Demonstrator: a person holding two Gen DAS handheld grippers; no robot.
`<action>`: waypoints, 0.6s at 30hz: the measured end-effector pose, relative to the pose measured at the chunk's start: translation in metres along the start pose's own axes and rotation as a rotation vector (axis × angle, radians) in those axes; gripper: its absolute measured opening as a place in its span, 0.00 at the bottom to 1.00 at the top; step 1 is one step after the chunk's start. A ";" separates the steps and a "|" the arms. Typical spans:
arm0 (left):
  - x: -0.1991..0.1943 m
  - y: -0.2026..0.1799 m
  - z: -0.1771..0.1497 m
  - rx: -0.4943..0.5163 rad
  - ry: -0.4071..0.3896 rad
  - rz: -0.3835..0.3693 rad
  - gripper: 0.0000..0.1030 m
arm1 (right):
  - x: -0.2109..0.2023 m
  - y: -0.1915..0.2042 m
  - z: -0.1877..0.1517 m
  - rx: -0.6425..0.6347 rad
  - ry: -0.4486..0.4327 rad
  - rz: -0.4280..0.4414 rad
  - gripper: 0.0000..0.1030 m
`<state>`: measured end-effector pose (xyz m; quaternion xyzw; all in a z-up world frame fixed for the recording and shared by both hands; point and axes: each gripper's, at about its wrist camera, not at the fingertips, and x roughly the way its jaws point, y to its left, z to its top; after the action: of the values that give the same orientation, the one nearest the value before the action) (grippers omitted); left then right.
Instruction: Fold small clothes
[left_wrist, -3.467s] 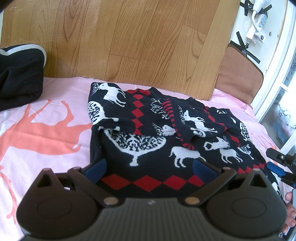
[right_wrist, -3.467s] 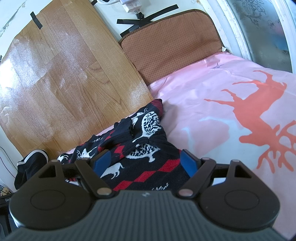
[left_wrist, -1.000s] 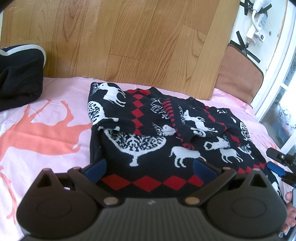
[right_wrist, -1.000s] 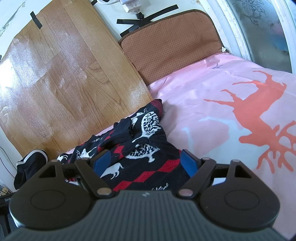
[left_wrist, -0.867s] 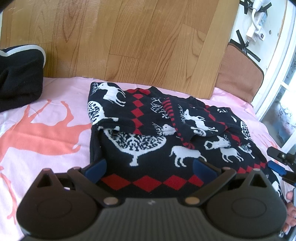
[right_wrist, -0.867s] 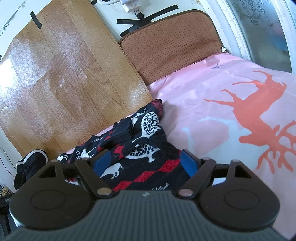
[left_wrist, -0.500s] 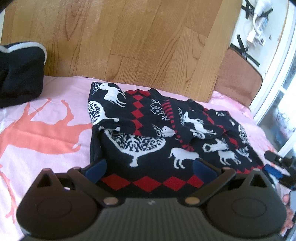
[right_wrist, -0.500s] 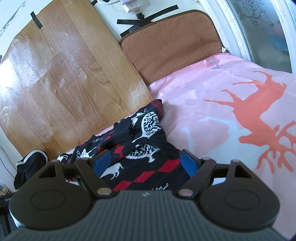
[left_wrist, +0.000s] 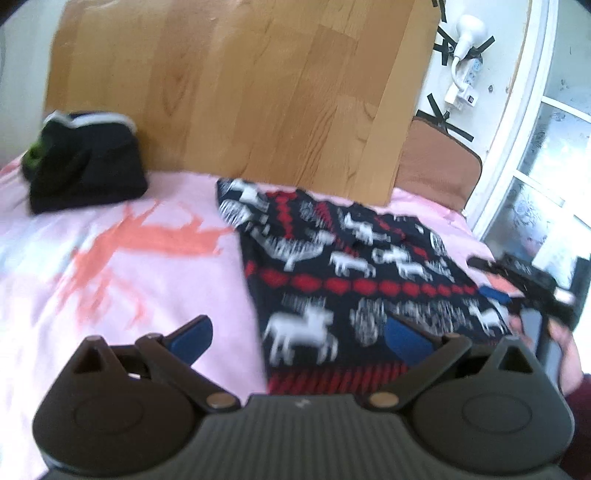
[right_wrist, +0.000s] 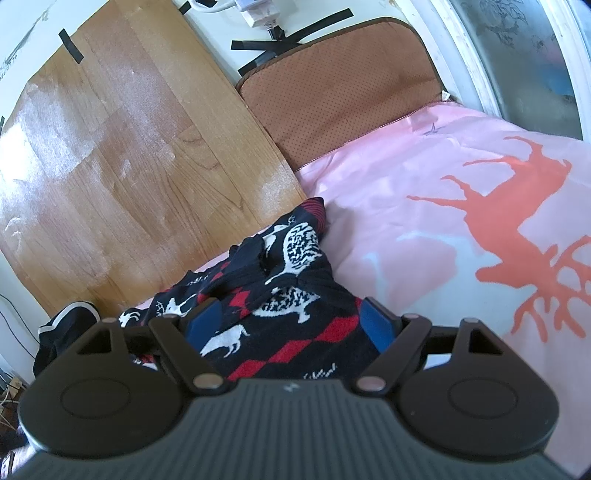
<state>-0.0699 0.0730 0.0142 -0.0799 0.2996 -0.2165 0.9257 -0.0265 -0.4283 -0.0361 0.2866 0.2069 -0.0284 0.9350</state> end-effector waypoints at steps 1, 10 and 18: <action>-0.008 0.001 -0.008 -0.003 0.009 0.001 1.00 | 0.000 0.000 0.000 0.001 0.001 0.000 0.82; -0.037 -0.003 -0.050 -0.021 0.095 -0.012 1.00 | -0.001 0.003 -0.001 -0.025 -0.011 -0.016 0.82; -0.054 0.007 -0.054 -0.075 0.107 -0.050 1.00 | -0.028 0.054 -0.015 -0.197 0.169 0.313 0.82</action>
<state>-0.1387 0.1031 -0.0034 -0.1103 0.3546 -0.2321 0.8990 -0.0483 -0.3766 -0.0076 0.2236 0.2395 0.1617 0.9309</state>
